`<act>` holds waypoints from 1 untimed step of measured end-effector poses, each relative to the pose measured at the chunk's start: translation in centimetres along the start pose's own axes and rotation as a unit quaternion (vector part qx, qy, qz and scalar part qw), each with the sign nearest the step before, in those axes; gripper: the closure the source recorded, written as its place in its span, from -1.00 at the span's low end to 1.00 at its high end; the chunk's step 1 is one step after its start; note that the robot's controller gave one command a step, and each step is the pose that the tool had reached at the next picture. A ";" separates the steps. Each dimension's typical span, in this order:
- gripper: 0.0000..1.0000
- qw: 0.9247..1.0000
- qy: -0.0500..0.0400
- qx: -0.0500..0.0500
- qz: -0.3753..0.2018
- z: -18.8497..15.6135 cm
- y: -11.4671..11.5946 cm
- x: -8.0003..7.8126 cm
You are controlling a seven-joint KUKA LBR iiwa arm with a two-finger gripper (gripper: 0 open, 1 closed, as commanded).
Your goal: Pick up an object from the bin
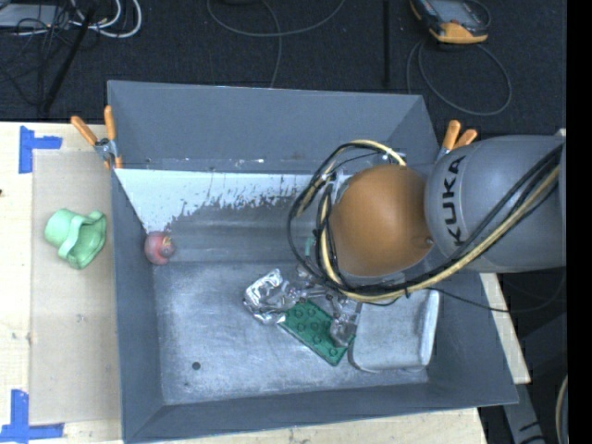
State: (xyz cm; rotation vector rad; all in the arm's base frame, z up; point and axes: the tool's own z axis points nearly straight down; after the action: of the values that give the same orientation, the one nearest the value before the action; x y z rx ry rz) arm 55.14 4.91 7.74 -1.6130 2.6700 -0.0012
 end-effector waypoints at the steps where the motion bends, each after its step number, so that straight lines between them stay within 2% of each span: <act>1: 1.00 0.960 0.010 -0.004 0.279 -0.5 0.6 -2.9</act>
Offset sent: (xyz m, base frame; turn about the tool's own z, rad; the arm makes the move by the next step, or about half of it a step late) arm 0.0083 0.0266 0.0058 0.5663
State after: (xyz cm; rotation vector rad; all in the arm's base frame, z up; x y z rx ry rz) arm 56.00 7.74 8.32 -0.8084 3.0346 0.0033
